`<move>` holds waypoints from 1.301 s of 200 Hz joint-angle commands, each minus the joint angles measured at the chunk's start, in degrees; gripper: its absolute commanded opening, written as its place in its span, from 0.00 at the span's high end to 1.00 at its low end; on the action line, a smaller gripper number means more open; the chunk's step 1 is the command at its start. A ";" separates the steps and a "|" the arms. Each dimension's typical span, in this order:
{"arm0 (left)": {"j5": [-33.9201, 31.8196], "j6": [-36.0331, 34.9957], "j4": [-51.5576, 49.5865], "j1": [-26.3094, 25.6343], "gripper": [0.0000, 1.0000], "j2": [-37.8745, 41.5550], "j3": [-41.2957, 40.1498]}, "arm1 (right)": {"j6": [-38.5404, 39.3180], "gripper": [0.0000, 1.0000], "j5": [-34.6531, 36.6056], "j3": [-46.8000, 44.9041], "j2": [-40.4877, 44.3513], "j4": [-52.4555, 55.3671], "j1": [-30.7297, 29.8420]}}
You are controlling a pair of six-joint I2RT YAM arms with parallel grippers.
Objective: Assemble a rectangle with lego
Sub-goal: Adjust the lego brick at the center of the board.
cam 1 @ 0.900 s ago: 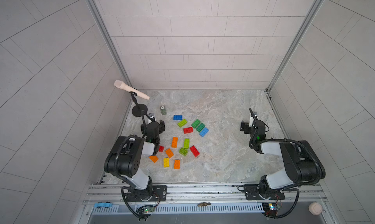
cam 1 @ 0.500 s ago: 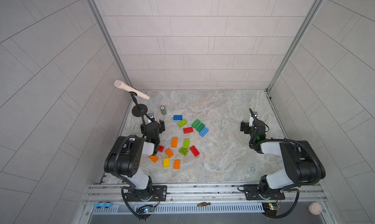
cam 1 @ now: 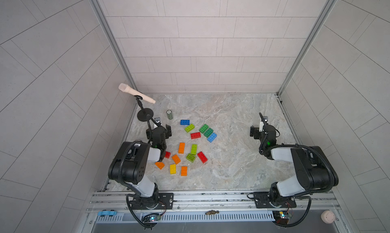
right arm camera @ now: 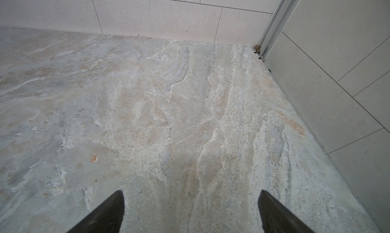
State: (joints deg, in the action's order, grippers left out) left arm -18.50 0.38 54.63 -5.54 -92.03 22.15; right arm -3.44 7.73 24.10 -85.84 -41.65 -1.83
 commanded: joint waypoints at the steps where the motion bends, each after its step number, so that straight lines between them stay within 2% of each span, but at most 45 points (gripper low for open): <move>1: -0.26 -0.47 1.81 0.00 0.00 0.47 -0.66 | 0.65 0.01 -0.21 0.86 -0.55 0.80 0.11; 74: 0.12 0.60 0.98 0.88 0.00 0.62 -0.27 | 0.54 0.01 -0.28 0.86 -0.55 0.71 0.09; 91: 3.55 2.21 0.24 3.02 0.00 0.95 -0.30 | 0.56 0.00 -0.28 1.06 -0.64 1.05 0.11; 122: 3.62 1.72 0.34 2.53 0.00 2.11 -0.74 | 1.23 0.00 -0.27 1.43 1.38 2.74 -0.11; 145: -0.52 -0.61 -3.81 -0.11 0.00 7.37 -0.62 | 0.81 0.00 0.44 6.64 4.97 15.93 -0.59; 174: -6.84 -1.60 -10.39 -3.06 0.00 15.33 -0.17 | 0.84 0.00 4.17 4.39 9.03 14.86 -2.55; 194: -10.61 0.20 -17.40 -6.05 0.00 21.74 1.54 | -0.35 0.00 8.20 5.47 14.81 20.57 -3.64; 233: -19.16 2.24 -36.52 -15.18 0.00 28.45 12.96 | -11.84 0.00 20.15 16.22 25.87 44.23 -8.46; 250: -19.18 10.69 -49.39 -16.22 0.00 29.70 19.47 | -18.66 0.00 18.62 19.57 28.28 51.23 -8.81; 260: -18.26 16.02 -54.27 -16.10 0.00 30.02 22.22 | -28.12 0.00 18.56 20.08 29.10 53.57 -7.99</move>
State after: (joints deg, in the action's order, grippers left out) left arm -33.54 4.32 19.14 -21.39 -63.99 37.98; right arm -14.22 22.72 42.00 -59.20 -2.24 -10.41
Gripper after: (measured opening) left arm 0.996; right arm 0.997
